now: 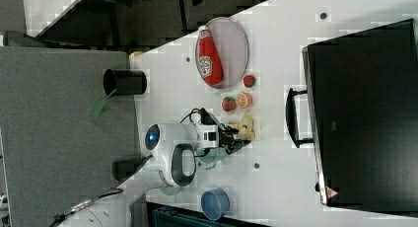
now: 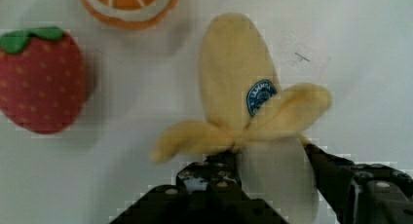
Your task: Pick banana from table and place on oven.
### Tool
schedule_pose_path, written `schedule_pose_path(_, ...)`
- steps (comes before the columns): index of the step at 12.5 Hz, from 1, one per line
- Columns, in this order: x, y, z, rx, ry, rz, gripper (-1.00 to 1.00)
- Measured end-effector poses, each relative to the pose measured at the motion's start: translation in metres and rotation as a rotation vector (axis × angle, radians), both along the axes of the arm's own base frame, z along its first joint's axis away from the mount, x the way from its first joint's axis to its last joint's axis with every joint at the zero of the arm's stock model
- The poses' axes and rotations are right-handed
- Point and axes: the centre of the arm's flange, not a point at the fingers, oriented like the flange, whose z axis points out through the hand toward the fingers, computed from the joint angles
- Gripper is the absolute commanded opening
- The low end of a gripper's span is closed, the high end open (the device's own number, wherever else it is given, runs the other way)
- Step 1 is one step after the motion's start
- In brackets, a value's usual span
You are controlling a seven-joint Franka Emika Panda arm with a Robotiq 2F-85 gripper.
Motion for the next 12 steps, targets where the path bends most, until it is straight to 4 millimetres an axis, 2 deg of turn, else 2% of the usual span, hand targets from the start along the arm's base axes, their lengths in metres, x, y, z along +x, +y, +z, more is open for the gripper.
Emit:
schedule_pose_path(1,0.002,0.000,0.001,0.003,-0.019,-0.007,-0.48)
schedule_pose_path(5,0.001,0.005,0.003,0.004,-0.018,0.004,-0.51)
schedule_pose_path(7,0.000,0.012,0.020,0.004,-0.039,0.020,-0.51)
schedule_pose_path(9,0.013,0.014,0.063,-0.004,-0.080,0.031,-0.51)
schedule_pose_path(10,0.021,0.015,0.098,-0.002,-0.125,0.027,-0.51)
schedule_pose_path(12,0.026,0.008,0.182,-0.027,-0.157,0.025,-0.51)
